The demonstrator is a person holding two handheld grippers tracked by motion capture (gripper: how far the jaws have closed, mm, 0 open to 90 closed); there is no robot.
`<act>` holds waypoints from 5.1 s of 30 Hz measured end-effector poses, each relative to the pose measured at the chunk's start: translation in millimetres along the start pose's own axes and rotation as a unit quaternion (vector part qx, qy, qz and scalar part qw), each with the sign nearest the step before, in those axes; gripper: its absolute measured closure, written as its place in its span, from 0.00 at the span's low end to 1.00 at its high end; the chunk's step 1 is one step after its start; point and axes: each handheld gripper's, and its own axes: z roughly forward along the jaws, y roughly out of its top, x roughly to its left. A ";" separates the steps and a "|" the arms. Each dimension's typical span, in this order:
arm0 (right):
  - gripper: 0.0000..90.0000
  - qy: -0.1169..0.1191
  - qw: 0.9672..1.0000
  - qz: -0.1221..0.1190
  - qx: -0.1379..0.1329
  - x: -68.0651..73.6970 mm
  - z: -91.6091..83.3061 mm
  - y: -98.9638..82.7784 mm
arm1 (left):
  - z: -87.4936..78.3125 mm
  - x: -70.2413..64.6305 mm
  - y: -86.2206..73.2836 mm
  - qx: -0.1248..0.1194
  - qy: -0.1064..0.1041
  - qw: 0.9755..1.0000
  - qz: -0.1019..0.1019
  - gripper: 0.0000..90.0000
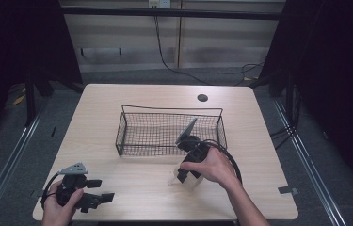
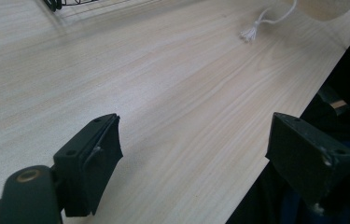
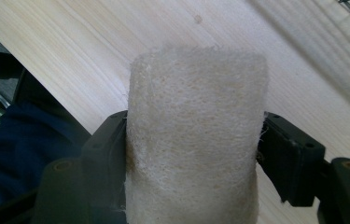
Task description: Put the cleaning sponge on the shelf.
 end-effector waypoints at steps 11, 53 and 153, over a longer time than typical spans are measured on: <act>0.34 -0.001 1.000 -0.002 -0.002 2.3 -12.2 4.0 | -0.3 0.1 0.0 0.000 -0.002 1.000 0.000 0.19; 0.34 -0.013 0.998 0.030 -0.044 -22.2 -80.7 8.0 | 0.7 0.5 -0.3 0.001 0.000 1.000 -0.002 0.19; 0.34 -0.094 0.958 0.260 -0.078 -117.1 -36.9 37.7 | 0.4 1.2 -0.7 0.003 -0.001 1.000 -0.003 0.19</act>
